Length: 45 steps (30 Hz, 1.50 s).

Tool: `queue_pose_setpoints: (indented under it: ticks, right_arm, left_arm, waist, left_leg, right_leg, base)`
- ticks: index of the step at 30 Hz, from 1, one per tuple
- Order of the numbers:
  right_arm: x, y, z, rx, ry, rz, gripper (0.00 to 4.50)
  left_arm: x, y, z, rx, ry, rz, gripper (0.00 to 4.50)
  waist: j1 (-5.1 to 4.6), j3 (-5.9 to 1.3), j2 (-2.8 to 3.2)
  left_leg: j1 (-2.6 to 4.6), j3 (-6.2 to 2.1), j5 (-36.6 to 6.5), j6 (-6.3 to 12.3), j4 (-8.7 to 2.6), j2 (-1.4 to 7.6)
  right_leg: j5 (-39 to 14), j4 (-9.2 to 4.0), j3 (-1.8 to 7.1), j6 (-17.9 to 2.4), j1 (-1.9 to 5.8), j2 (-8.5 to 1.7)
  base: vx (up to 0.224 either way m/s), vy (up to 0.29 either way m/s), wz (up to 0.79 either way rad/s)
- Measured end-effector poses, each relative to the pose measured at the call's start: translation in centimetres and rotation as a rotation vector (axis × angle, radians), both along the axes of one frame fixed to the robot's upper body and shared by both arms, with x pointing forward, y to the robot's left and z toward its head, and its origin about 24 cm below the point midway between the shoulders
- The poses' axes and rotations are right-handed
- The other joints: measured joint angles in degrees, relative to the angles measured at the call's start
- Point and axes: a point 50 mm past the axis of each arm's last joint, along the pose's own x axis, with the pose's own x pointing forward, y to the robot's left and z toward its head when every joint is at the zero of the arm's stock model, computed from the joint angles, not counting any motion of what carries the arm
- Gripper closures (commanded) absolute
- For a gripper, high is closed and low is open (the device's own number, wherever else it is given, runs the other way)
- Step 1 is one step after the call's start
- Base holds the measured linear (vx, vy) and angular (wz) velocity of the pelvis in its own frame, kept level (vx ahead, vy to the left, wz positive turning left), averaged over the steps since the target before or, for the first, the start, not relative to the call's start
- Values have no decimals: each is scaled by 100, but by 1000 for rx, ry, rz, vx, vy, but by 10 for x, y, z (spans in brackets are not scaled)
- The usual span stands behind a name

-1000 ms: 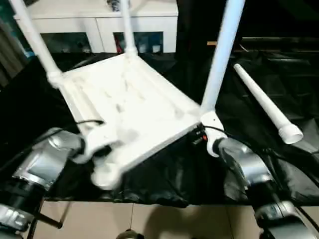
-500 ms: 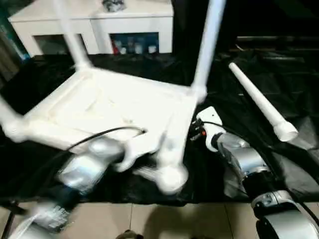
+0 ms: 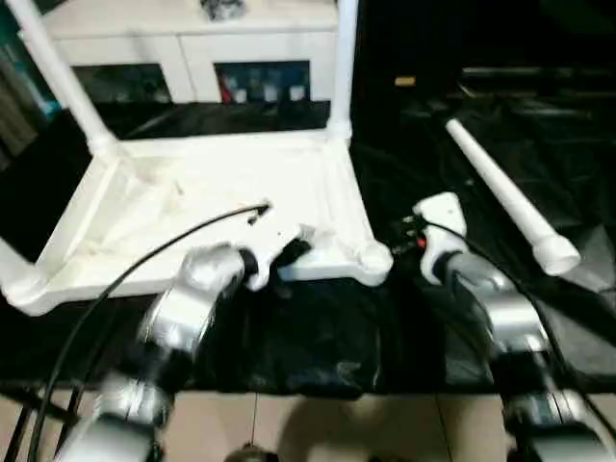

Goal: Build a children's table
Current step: Rotate table base

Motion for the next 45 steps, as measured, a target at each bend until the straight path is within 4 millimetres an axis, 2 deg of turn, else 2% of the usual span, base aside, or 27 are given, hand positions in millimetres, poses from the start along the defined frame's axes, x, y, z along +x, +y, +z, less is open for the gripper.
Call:
queue_pose_setpoints:
  ticks: [2, 3, 6, 10, 13, 15, 18, 22, 23, 29, 30, 31, 32, 33, 34, 35, 36, 37, 38, 39, 40, 41, 42, 43, 44, 45]
  right_arm:
    - [-5, -3, 9, 13, -50, -30, 393]
    - [-6, -3, 12, 17, -61, -36, 368]
    - [-22, -4, 22, 58, -109, -54, 365]
    - [-29, -7, 21, 106, -90, -102, 317]
    - [-32, -9, 23, 123, -95, -127, 285]
    - [-35, -6, 21, 133, -75, -121, 281]
    - [-37, -3, 20, 96, -57, -106, 248]
    - [-43, 5, 17, 76, -45, -72, 229]
    - [-44, 8, 15, 77, -39, -63, 205]
    - [-45, 11, 13, 64, -31, -62, 167]
    - [-45, 11, 13, 63, -29, -63, 158]
    - [-45, 10, 12, 62, -25, -65, 148]
    - [-46, 11, 12, 62, -21, -64, 138]
    - [-46, 12, 12, 64, -20, -61, 132]
    - [-45, 12, 12, 64, -21, -61, 127]
    - [-45, 12, 13, 64, -23, -61, 107]
    - [-45, 11, 13, 62, -24, -62, 107]
    - [-45, 11, 13, 60, -25, -62, 97]
    - [-45, 11, 13, 60, -26, -63, 92]
    - [-45, 9, 14, 56, -27, -67, 88]
    - [-44, 5, 14, 50, -28, -79, 71]
    - [-44, 1, 14, 57, -25, -98, 58]
    - [-42, 1, 16, 60, -34, -102, 51]
    - [-41, 0, 19, 62, -44, -106, 48]
    - [-39, -1, 20, 64, -50, -116, 48]
    - [-38, 0, 20, 65, -45, -120, 31]
  left_arm:
    - [-3, 7, 7, -129, -41, 143, 397]
    - [-4, 9, 8, -155, -46, 181, 376]
    - [-18, 25, 8, -288, -125, 437, 369]
    - [-30, 47, 1, -281, -147, 609, 329]
    - [-32, 50, 8, -266, -184, 660, 310]
    - [-36, 48, 11, -241, -158, 665, 298]
    - [-40, 44, 7, -253, -110, 667, 278]
    - [-45, 38, 3, -267, -95, 683, 244]
    - [-45, 37, 2, -265, -90, 689, 234]
    - [-47, 39, 1, -241, -80, 727, 196]
    - [-47, 39, 2, -240, -82, 728, 183]
    - [-45, 39, 3, -242, -87, 726, 172]
    - [-44, 39, 5, -242, -92, 725, 164]
    - [-44, 39, 4, -241, -90, 727, 162]
    - [-44, 39, 4, -240, -88, 730, 156]
    - [-44, 41, 3, -234, -88, 735, 129]
    - [-43, 41, 4, -235, -90, 738, 129]
    - [-43, 41, 4, -236, -90, 738, 119]
    - [-43, 40, 4, -239, -86, 738, 117]
    - [-42, 38, 5, -241, -87, 733, 114]
    - [-41, 35, 6, -252, -88, 726, 102]
    - [-41, 32, 6, -254, -84, 715, 86]
    - [-41, 31, 6, -253, -84, 713, 75]
    - [-40, 31, 7, -253, -87, 711, 74]
    - [-39, 31, 9, -252, -93, 708, 74]
    - [-39, 33, 8, -246, -89, 711, 68]
  waist:
    - [0, 0, -1]
    - [-5, 0, -7]
    - [-18, -1, -26]
    - [-35, 2, -47]
    - [-6, 0, -51]
    - [2, -3, -56]
    - [1, -2, -57]
    - [3, -2, -92]
    - [2, -1, -95]
    - [-6, -3, -107]
    - [-12, 0, -105]
    - [-65, -9, -68]
    - [-156, -3, -55]
    - [-207, 4, -33]
    - [-254, 3, -37]
    - [-303, 2, -39]
    - [-305, -4, -60]
    - [-305, -10, -77]
    - [-292, -11, -91]
    - [-250, -15, -90]
    - [-218, -10, -100]
    - [-137, 16, -194]
    - [-124, 10, -223]
    - [-100, -36, -161]
    - [-100, -73, -87]
    - [-111, -81, -68]
  left_leg:
    - [13, 0, 1, -1, 1, 0]
    - [18, 0, 1, -2, 2, 1]
    - [20, 0, 0, -3, -2, 1]
    - [14, -1, 1, -3, -4, 7]
    - [10, -2, 0, -3, -7, 5]
    - [8, -1, -1, -2, -12, 4]
    - [4, 0, -2, -2, -17, 1]
    - [6, -1, -1, -3, -24, 3]
    - [5, -1, -1, -3, -23, 3]
    - [7, -3, -1, -4, -22, 3]
    - [-55, -88, 1, -5, -18, -20]
    - [-92, -220, 7, -12, 7, -28]
    - [-131, -391, 17, -30, 38, -34]
    - [-148, -530, 31, -55, 51, -43]
    - [-157, -674, 55, -92, 50, -69]
    - [-178, -865, 94, -152, 48, -103]
    - [-196, -1015, 128, -205, 40, -152]
    - [-210, -1140, 161, -251, 12, -198]
    - [-226, -1296, 164, -231, -71, -251]
    - [-306, -1287, 53, -47, 38, -252]
    - [-396, -1041, -126, 237, 487, -163]
    - [-378, -644, -257, 430, 1051, -138]
    - [-301, -492, -311, 513, 1208, -194]
    - [-153, -420, -453, 581, 1061, -242]
    - [-19, -402, -792, 443, 699, -225]
    - [1, -461, -668, 162, 588, -86]
  right_leg:
    - [-1, 1, 0, 3, 9, 0]
    - [0, 0, 0, 3, 12, 0]
    - [-26, -7, 1, 46, 19, 1]
    - [-25, -15, 1, 51, 14, 8]
    - [-23, -28, 1, 54, 16, 8]
    - [-24, -36, 2, 56, 17, 7]
    - [-26, -37, 3, 59, 12, 7]
    - [-32, -34, 1, 69, 9, 8]
    - [-32, -35, 1, 69, 9, 7]
    - [-30, -36, 1, 71, 10, 11]
    - [-30, -38, -61, 73, 33, -3]
    - [-36, -54, -162, 77, 59, -6]
    - [-40, -32, -236, 39, 109, 32]
    - [-105, 20, -242, -55, 138, 86]
    - [-230, 143, -197, -203, 143, 134]
    - [-417, 398, -61, -437, 144, 208]
    - [-567, 476, 24, -574, 142, 233]
    - [-653, 503, 19, -574, 157, 258]
    - [-663, 476, -36, -581, 210, 294]
    - [-654, 422, -178, -574, 227, 285]
    - [-646, 399, -294, -558, 240, 289]
    - [-630, 392, -275, -535, 264, 321]
    - [-600, 345, -308, -521, 263, 378]
    - [-549, 280, -358, -463, 248, 457]
    - [-467, 138, -456, -477, 220, 627]
    - [-429, 57, -527, -438, 228, 705]
  base:
    - [0, 0, 0]
    - [0, 0, 0]
    - [0, 0, 0]
    - [0, 0, 0]
    - [0, 0, 0]
    - [0, 0, 0]
    - [0, 0, 0]
    - [0, 0, 0]
    - [0, 0, 0]
    - [0, 0, 0]
    - [0, 0, 0]
    - [12, -43, 38]
    - [12, -43, 38]
    - [29, -84, 61]
    - [15, -142, 70]
    - [15, -142, 70]
    - [2, -202, 74]
    - [-17, -251, 66]
    - [-17, -251, 66]
    - [-21, -271, 59]
    - [-34, -249, 42]
    - [-34, -249, 42]
    - [-31, -232, 16]
    - [-30, -221, 14]
    - [-30, -221, 14]
    - [-37, -231, 12]
